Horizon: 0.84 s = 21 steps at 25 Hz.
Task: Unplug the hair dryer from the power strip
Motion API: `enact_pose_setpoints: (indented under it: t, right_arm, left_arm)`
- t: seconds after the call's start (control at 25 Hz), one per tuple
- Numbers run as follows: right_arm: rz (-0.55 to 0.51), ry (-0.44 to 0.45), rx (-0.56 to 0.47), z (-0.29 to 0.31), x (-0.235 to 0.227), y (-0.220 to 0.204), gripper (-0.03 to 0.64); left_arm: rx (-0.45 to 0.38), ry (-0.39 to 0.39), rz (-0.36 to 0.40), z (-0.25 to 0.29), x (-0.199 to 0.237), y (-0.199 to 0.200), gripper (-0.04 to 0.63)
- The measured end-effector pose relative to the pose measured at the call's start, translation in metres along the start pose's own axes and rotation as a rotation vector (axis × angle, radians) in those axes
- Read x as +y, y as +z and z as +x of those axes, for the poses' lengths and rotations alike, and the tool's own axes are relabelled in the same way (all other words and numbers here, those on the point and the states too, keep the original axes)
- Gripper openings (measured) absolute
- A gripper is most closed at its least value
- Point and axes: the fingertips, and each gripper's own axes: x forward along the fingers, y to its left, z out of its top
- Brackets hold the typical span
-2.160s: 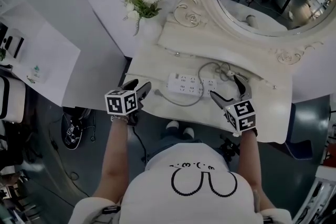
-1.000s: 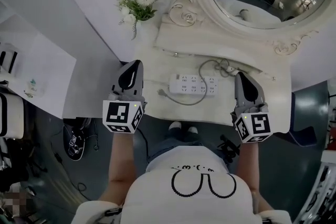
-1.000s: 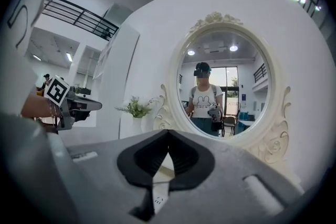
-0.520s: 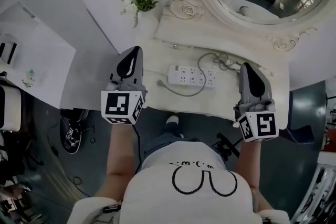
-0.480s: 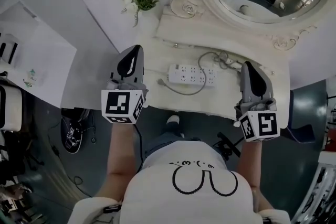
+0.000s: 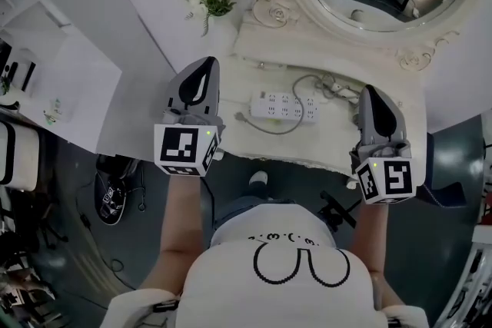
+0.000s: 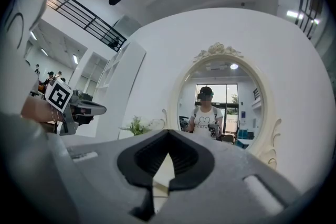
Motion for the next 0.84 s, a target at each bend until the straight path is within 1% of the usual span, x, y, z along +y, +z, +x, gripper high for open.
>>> enact_pose_setpoints:
  t: [0.16,0.44,0.84]
  right_arm:
    - [-0.001,0.005,0.0,-0.004,0.002,0.002,-0.006]
    - [-0.014,0.011,0.006,-0.004,0.007,0.002,-0.006]
    - [-0.034,0.03,0.006,0.0,0.014,0.006,-0.006]
  left_arm:
    - [-0.001,-0.005,0.007,-0.001,-0.003,0.004,-0.002]
    - [0.008,-0.018,-0.011,-0.001,-0.006,-0.001,-0.002]
    - [0.003,-0.041,-0.008,0.008,-0.004,0.002,-0.002]
